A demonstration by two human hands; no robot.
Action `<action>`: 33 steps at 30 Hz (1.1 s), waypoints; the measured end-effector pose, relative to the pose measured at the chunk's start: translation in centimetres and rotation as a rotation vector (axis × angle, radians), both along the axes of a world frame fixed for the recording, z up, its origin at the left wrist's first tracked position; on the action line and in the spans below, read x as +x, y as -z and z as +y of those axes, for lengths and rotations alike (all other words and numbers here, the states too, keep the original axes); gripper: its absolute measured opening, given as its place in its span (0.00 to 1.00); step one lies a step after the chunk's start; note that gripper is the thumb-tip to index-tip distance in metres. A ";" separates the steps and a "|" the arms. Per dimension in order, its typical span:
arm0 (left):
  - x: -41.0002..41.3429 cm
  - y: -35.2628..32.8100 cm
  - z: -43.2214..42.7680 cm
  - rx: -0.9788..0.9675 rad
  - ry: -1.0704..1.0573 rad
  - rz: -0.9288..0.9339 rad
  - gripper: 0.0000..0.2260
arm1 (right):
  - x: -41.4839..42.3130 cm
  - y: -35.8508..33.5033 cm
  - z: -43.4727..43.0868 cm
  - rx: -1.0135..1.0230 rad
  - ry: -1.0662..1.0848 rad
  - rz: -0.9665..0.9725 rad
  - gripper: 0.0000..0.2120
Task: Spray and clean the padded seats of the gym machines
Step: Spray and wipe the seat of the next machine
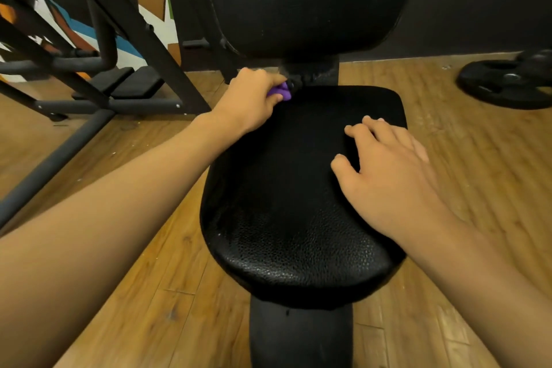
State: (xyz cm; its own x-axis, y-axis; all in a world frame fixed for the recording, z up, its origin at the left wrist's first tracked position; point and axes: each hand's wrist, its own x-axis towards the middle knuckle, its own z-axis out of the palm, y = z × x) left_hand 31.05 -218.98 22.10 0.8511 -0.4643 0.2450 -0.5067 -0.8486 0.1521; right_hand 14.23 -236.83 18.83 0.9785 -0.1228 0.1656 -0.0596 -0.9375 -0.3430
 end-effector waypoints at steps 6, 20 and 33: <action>-10.6 0.9 5.0 -0.140 0.206 -0.061 0.08 | -0.2 -0.1 0.0 -0.011 0.012 0.011 0.27; -19.7 4.2 6.8 -0.426 0.202 -0.089 0.12 | -0.1 0.2 0.2 -0.038 0.003 0.026 0.29; -15.9 1.1 6.5 -0.300 -0.051 0.015 0.16 | -0.2 -0.3 0.3 -0.015 0.030 0.015 0.27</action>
State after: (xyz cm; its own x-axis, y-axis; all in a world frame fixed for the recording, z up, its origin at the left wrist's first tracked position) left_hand 15.18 -212.45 21.03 0.8760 -0.3300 0.3517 -0.4605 -0.7889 0.4068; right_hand 14.03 -236.51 19.11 0.9768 -0.1499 0.1526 -0.0932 -0.9402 -0.3275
